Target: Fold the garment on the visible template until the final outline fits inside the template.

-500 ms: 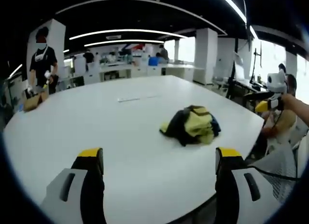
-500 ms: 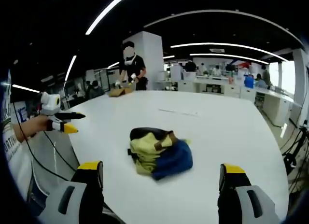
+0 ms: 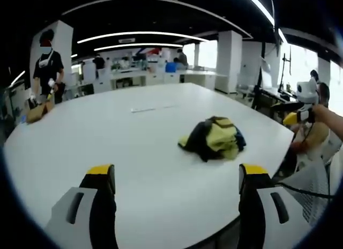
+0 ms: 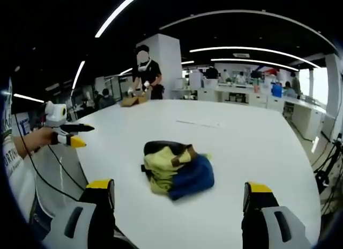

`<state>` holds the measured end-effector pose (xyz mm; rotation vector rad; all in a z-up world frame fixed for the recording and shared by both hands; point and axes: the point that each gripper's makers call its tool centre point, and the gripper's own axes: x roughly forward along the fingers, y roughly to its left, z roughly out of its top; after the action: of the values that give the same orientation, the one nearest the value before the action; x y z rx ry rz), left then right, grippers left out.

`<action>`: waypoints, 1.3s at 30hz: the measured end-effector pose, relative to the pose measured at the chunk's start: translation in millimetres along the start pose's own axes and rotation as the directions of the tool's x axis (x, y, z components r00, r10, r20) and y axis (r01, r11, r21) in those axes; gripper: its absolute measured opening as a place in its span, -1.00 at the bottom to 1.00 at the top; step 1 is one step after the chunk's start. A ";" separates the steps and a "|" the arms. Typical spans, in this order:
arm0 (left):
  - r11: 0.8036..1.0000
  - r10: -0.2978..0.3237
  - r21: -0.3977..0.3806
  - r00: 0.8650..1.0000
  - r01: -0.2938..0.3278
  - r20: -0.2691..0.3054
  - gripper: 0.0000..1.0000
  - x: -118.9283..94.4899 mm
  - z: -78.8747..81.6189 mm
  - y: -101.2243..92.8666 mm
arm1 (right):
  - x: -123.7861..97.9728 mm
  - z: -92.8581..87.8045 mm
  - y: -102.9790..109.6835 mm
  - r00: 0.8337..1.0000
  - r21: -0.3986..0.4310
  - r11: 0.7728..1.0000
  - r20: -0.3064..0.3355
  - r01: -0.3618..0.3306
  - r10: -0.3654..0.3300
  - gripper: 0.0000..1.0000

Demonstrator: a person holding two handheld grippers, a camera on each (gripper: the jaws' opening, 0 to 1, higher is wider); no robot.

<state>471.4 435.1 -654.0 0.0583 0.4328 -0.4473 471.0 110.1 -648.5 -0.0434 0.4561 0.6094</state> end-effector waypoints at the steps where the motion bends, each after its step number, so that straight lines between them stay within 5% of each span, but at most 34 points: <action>1: 1.000 0.000 -0.001 1.000 0.000 0.000 0.85 0.2 0.2 0.3 | -0.2 0.3 -0.1 1.000 0.001 1.000 0.001 0.002 -0.002 0.98; 39: 1.000 0.004 0.000 1.000 -0.004 0.023 0.68 11.0 10.7 0.8 | 3.1 -7.1 -12.6 1.000 0.042 0.999 0.009 -0.006 0.006 0.88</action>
<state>484.9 429.8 -648.9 0.0541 0.4098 -0.4432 477.5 100.2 -657.5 0.0004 0.4602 0.6053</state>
